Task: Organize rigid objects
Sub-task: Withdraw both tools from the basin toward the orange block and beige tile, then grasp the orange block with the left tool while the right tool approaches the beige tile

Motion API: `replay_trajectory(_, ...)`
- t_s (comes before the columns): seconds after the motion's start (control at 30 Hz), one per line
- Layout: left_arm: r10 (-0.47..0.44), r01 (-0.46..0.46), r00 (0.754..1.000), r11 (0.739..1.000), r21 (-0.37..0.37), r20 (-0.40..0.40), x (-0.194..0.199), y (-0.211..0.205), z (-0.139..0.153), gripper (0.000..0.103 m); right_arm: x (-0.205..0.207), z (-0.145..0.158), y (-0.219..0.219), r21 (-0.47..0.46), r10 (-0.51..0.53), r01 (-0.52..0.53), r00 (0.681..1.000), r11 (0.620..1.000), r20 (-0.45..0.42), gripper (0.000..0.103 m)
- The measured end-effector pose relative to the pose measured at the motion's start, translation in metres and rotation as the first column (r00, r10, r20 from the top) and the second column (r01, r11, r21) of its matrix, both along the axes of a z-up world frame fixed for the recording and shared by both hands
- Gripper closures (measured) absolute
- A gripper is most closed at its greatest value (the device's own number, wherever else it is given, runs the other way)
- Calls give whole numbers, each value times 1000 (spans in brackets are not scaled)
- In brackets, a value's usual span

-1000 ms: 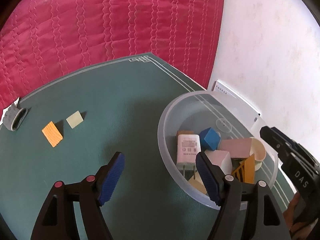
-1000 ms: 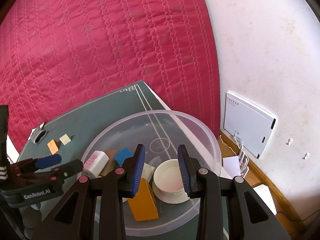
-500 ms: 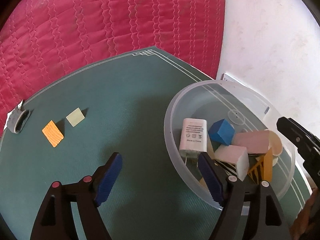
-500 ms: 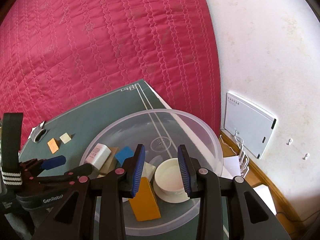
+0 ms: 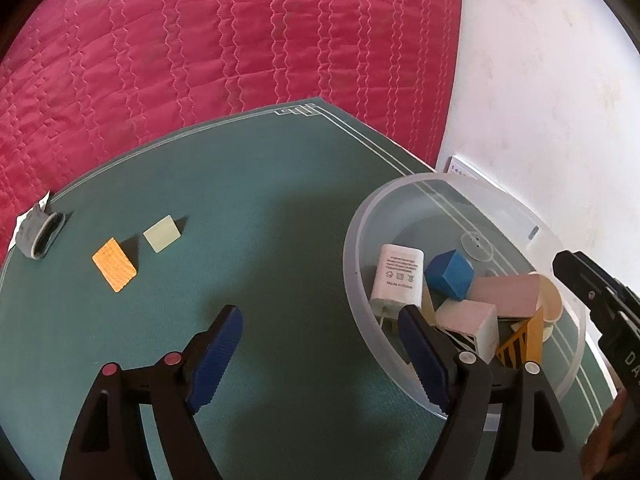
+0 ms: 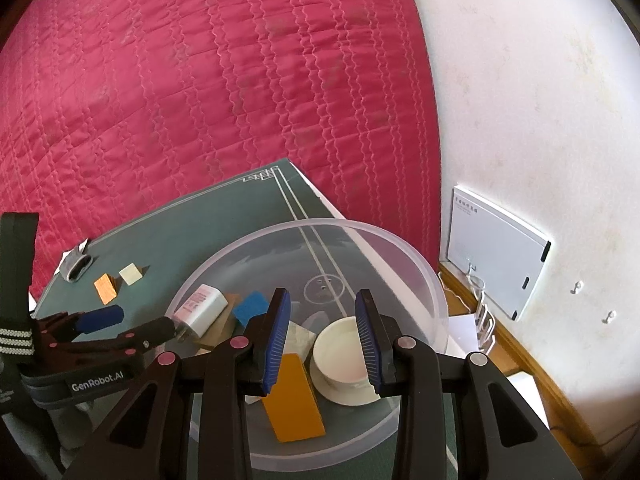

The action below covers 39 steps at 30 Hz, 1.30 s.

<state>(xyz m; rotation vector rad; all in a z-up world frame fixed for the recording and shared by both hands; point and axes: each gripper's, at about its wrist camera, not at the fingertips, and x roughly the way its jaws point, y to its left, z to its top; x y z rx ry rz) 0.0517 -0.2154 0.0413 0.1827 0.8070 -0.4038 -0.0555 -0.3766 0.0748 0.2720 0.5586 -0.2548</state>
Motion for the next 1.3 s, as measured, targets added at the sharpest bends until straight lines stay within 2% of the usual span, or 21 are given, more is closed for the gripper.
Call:
replay_trajectory(0.27, 29, -29, 999, 1000, 4, 25, 0, 9, 4, 16, 3, 2, 8, -6, 29, -29, 1000, 1000, -12, 67)
replay_trajectory(0.4, 43, -44, 998, 999, 15, 36, 0, 14, 5, 14, 5, 3, 14, -9, 48, -48, 999, 999, -13, 56)
replay_trajectory(0.67, 76, -77, 996, 997, 22, 45, 4, 27, 6, 8, 10, 7, 33, -21, 98, -98, 995, 995, -18, 55)
replay_trajectory(1.0, 135, -137, 990, 990, 28, 46, 9, 49, 5, 7, 25, 10, 67, -39, 194, -196, 980, 980, -31, 50)
replay_trajectory(1.3, 186, -187, 982, 981, 46, 43, 16, 66, 0, 7, 37, 2, 85, -30, 230, -232, 971, 972, -61, 50)
